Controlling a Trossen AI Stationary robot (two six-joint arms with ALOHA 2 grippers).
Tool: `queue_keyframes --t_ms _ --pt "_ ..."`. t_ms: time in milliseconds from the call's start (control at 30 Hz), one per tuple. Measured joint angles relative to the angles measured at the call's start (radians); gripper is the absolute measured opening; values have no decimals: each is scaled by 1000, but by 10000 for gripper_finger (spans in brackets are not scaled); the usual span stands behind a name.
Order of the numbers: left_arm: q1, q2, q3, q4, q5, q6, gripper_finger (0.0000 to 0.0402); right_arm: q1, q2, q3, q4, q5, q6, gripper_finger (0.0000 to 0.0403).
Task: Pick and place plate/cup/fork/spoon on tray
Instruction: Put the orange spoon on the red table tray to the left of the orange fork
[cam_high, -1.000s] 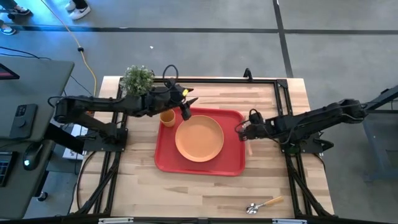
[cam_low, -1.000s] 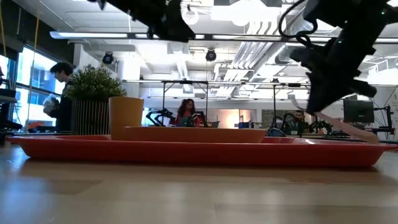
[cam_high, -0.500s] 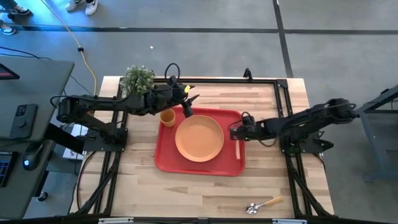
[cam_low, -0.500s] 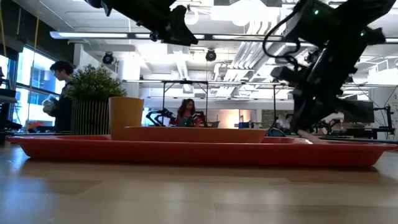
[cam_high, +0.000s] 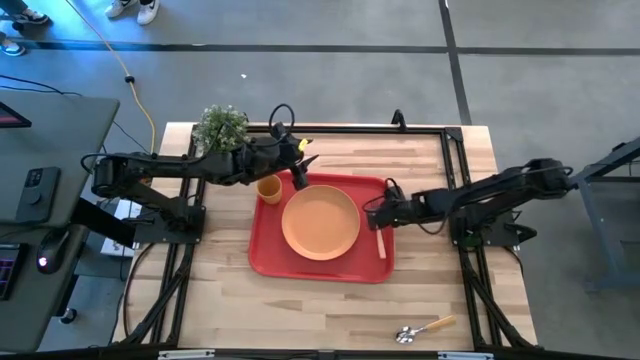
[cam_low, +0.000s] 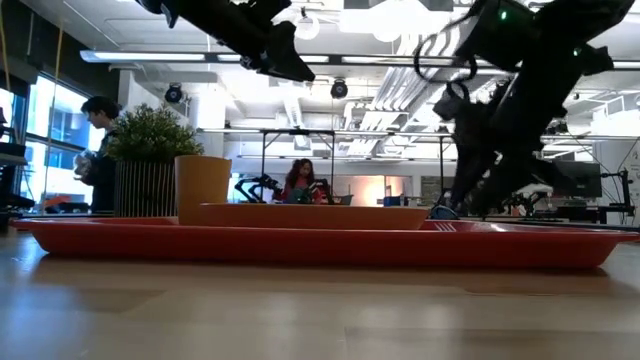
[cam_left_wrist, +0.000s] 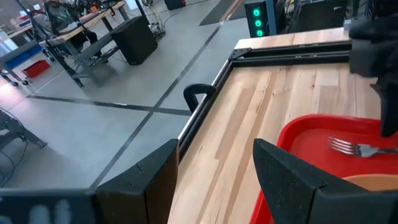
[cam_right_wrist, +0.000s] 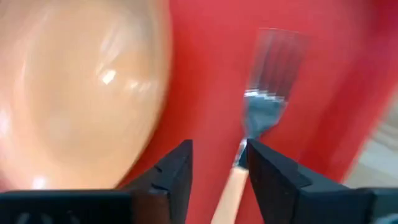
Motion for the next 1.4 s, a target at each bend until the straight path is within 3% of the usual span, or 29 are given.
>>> queue_keyframes --t_ms 133,267,500,600,700,833,933,1133,1400 --pt "0 0 0 -17 0 1 195 64 -89 0 28 -158 -241 157" --pt "0 4 0 -15 15 0 195 226 -140 2 33 -185 -326 150" --pt "-12 4 0 42 145 2 195 514 -110 10 -31 -140 -52 132" --pt "-24 4 0 63 204 32 195 618 -60 70 -60 -66 -19 129" --pt "-39 4 0 83 227 51 195 699 5 154 -227 -37 -13 129" --pt "-57 4 0 119 226 17 195 774 111 259 -417 -79 30 129" --pt "-65 4 0 128 225 -1 195 820 191 314 -429 -138 -51 129" --pt "-69 4 0 118 225 -2 195 890 323 414 -422 -157 -183 129" --pt "-69 4 0 119 225 -2 195 929 380 458 -381 -198 -76 129"
